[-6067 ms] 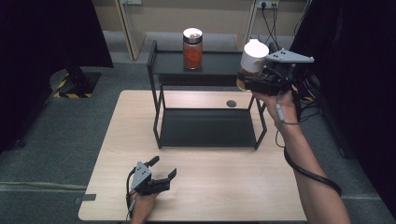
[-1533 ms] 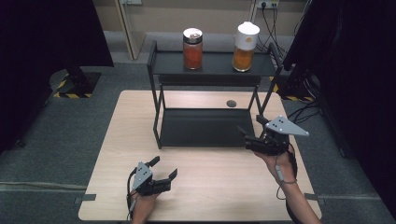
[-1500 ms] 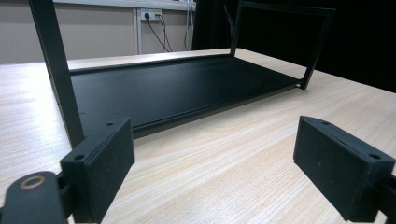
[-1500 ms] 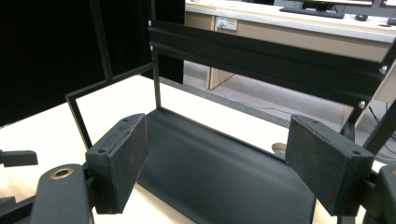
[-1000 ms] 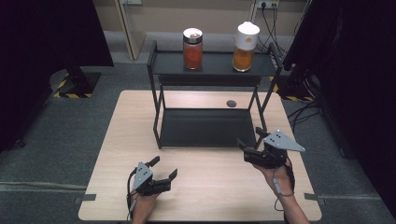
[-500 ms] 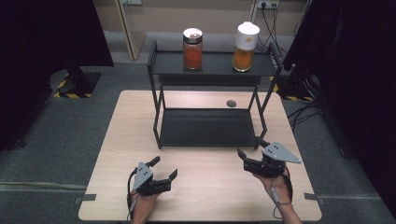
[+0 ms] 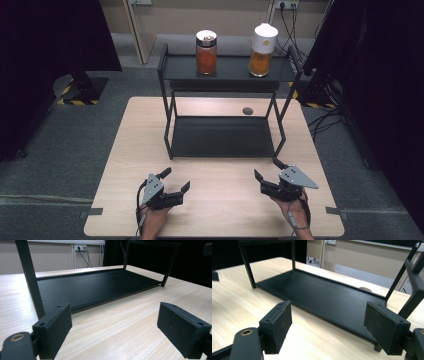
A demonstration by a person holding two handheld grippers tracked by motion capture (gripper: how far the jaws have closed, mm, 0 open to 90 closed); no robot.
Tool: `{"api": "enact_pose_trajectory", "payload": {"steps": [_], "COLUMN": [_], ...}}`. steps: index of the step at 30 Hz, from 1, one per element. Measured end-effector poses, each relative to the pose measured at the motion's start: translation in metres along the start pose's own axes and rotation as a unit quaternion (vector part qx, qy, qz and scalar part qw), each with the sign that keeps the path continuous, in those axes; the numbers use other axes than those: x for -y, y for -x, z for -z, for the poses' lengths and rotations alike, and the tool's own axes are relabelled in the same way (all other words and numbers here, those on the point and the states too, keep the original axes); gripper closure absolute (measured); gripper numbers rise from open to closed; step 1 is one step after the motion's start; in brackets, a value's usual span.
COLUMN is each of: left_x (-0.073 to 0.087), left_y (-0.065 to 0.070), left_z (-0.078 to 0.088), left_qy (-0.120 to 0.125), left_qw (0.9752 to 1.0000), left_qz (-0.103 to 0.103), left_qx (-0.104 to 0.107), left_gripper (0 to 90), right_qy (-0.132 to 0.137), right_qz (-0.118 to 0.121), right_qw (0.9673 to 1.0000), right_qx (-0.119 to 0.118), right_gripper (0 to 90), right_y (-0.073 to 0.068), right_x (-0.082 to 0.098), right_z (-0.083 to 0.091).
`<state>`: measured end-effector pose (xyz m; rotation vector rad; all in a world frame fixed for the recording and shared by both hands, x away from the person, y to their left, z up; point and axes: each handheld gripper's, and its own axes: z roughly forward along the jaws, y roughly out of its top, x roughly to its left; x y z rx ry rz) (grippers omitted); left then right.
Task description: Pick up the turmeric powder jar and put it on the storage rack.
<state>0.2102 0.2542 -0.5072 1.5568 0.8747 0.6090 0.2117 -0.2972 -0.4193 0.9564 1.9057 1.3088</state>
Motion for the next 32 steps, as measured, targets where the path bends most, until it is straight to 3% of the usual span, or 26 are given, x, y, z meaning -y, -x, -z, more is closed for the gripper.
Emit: {"api": "enact_pose_trajectory", "payload": {"steps": [18,32], "left_x": [-0.001,-0.001], "left_y": [0.000,0.001], "left_z": [0.000,0.000], "left_qy": [-0.002,-0.002], "left_qw": [1.0000,1.0000], "left_qz": [-0.001,0.000], "left_qx": [-0.001,-0.001], "left_gripper": [11.9,12.0], "right_qy": [-0.008,0.029], "right_qz": [-0.007,-0.025], "right_qw": [0.9999,0.9992], "right_qx": [0.009,0.013], "right_gripper": [22.5,22.5], "right_y": [-0.004,-0.002], "right_x": [0.051,0.071], "right_z": [-0.009,-0.004]}}
